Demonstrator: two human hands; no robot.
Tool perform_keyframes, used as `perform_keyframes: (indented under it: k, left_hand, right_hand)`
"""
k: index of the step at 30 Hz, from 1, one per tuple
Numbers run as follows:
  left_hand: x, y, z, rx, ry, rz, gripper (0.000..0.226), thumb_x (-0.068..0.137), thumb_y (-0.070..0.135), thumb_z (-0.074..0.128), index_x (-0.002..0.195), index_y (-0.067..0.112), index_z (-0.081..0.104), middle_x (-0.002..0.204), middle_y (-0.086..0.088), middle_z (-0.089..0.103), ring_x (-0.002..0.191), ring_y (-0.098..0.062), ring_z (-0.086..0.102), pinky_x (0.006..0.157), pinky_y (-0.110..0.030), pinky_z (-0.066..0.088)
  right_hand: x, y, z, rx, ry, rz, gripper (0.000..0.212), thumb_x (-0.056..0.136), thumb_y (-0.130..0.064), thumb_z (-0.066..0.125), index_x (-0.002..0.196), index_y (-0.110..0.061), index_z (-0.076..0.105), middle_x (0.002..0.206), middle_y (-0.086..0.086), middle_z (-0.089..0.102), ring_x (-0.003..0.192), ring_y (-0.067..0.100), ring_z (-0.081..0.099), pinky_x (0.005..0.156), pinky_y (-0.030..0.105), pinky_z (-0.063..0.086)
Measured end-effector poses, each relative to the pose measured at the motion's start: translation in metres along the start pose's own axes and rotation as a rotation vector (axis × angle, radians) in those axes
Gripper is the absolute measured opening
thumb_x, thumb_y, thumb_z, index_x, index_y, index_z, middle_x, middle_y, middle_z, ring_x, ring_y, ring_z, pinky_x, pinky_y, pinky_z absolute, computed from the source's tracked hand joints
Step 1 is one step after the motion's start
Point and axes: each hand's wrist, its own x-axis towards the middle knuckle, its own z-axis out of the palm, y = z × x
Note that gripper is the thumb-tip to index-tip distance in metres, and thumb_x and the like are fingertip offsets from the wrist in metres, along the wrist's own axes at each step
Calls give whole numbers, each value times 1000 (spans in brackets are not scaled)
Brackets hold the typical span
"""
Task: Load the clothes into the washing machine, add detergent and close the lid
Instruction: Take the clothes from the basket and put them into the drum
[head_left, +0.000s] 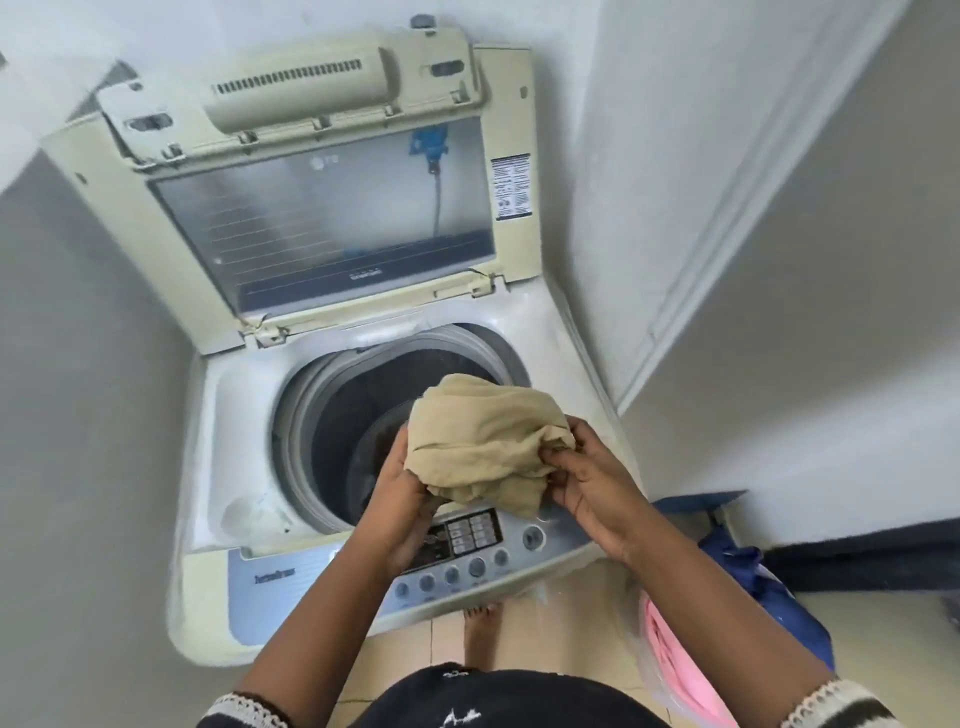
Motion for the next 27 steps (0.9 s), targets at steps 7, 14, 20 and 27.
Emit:
perform_keyframes:
  k: [7, 14, 20, 27]
  left_hand:
    - [38, -6, -72, -36, 202, -141, 46, 88, 8, 65, 131, 21, 54, 122, -14, 67, 100, -26, 67, 65, -28, 56]
    - [51, -22, -108, -7, 270, -255, 51, 89, 8, 57, 139, 9, 45, 107, -17, 69, 81, -22, 68, 59, -30, 50]
    - [56, -22, -115, -322, 465, -117, 81, 99, 4, 51, 153, 42, 4, 133, -12, 55, 122, -29, 58, 99, -40, 49]
    - [52, -23, -111, -156, 448, -209, 49, 98, 8, 55, 143, 16, 37, 133, -17, 57, 118, -25, 60, 106, -42, 46]
  right_hand:
    - [80, 29, 56, -347, 83, 78, 39, 94, 3, 54, 119, -26, 53, 120, 10, 63, 110, 32, 63, 76, 39, 55]
    - [102, 52, 65, -416, 19, 246, 57, 94, 0, 60, 139, -28, 40, 133, 6, 59, 113, 24, 63, 93, 43, 55]
    - [93, 48, 62, -370, -201, 199, 104, 92, -7, 67, 152, -52, -5, 166, 1, 13, 139, 19, 42, 112, 42, 37]
    - [98, 51, 60, -364, -45, 106, 76, 94, -2, 62, 152, -35, 25, 147, 9, 48, 121, 22, 59, 98, 40, 51]
